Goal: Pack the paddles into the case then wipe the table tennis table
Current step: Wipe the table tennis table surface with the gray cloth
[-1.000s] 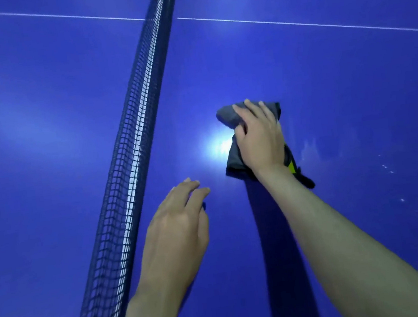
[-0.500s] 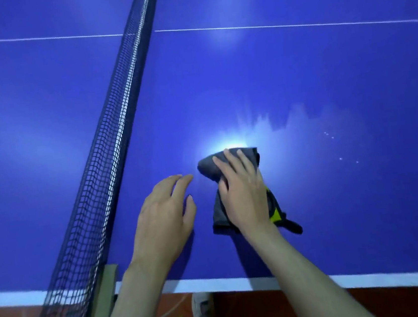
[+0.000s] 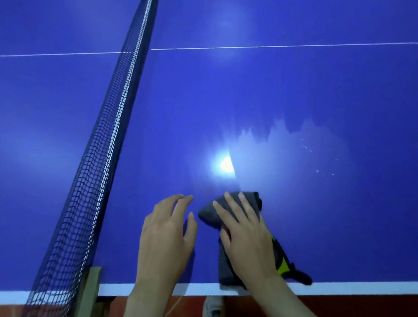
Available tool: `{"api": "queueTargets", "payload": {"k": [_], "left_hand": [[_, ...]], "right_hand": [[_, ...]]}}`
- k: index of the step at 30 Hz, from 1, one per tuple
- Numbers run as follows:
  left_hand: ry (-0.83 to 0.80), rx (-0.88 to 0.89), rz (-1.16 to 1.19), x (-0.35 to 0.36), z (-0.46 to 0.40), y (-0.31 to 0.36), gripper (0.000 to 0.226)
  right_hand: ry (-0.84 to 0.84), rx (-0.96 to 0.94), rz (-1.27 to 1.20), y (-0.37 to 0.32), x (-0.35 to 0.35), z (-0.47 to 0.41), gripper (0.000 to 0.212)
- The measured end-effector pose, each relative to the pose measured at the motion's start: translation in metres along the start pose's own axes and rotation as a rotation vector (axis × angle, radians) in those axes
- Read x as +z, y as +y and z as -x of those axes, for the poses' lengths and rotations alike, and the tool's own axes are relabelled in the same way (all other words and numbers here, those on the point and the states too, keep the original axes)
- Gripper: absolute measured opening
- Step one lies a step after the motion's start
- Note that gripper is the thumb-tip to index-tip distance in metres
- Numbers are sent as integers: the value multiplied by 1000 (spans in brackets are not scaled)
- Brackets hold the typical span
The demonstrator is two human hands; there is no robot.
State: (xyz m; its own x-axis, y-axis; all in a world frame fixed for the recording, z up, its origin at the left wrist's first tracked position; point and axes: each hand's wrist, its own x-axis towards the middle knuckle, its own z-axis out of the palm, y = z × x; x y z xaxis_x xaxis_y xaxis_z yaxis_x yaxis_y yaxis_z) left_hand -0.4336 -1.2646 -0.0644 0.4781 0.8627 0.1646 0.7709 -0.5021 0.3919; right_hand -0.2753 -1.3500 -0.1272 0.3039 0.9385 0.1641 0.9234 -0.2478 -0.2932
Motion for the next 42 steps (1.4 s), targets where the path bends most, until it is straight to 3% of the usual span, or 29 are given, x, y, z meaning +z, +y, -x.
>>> {"api": "queueTargets", "payload": {"k": [12,18,24,30,37,42], "left_hand": [[-13,-35,76,27,-65,-10,45],[-37,-2,116,35,-78,1,43],[-50,10,92,34,-58,16,44],[-45,-15,66,24,2,42,45],[-52,-18,49,17,39,80,43],[-43,-3,47,22,33,96,42]], "right_hand": [[59,162,-59,55,23,-232,47],[22,188,-120,70,20,-282,47],[24,169,-148,68,14,-231,47],[72,163,-103,67,-6,-100,47],[11,181,-40,64,-36,50,57],[-6,190,-7,66,-36,59,67]]}}
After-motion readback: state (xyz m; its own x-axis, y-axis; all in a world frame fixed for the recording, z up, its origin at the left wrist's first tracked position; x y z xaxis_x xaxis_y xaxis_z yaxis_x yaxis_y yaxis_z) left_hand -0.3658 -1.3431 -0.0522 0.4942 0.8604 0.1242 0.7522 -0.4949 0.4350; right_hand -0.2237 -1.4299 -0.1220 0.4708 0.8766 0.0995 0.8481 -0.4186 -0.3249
